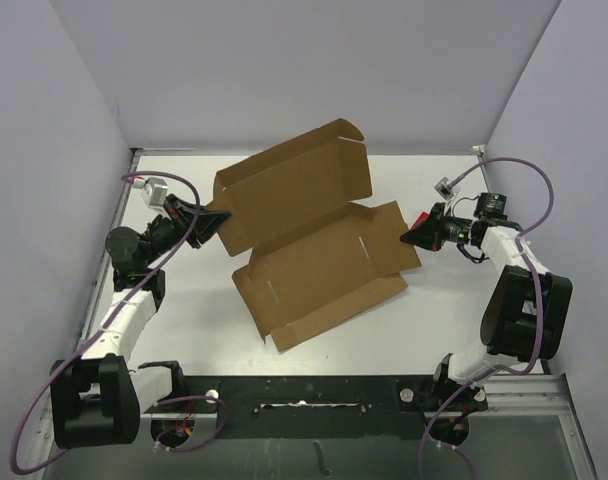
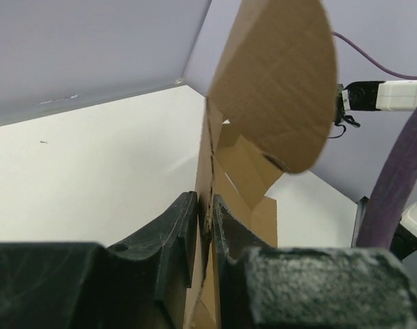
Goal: Fold the paper box
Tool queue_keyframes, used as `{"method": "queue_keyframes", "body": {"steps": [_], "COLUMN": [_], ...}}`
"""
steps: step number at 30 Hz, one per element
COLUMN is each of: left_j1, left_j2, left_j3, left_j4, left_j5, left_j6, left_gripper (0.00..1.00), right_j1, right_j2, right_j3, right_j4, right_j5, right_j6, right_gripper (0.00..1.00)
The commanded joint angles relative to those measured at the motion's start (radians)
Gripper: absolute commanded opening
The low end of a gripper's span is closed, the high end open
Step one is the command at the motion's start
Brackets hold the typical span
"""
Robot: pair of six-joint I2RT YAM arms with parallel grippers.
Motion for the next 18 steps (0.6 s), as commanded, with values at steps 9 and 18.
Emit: {"method": "queue_keyframes", "body": {"steps": [9,18], "left_j1": [0.003,0.006], "left_j2": [-0.049,-0.066], "left_j3": [0.042,0.058], "left_j4": [-0.046,-0.089], "left_j5": [0.013,0.01], "left_j6": [-0.037,-0.007], "left_gripper": [0.28,0.36], "right_j1": [-0.016,-0.019], "right_j2": [-0.061,-0.06], "right_j3": [-0.027,-0.024], "right_j4": [0.087,0.067], "right_j5": [-0.121,-0.118], "right_j6": [0.012,-0.008], "right_gripper": [0.0,0.0]}}
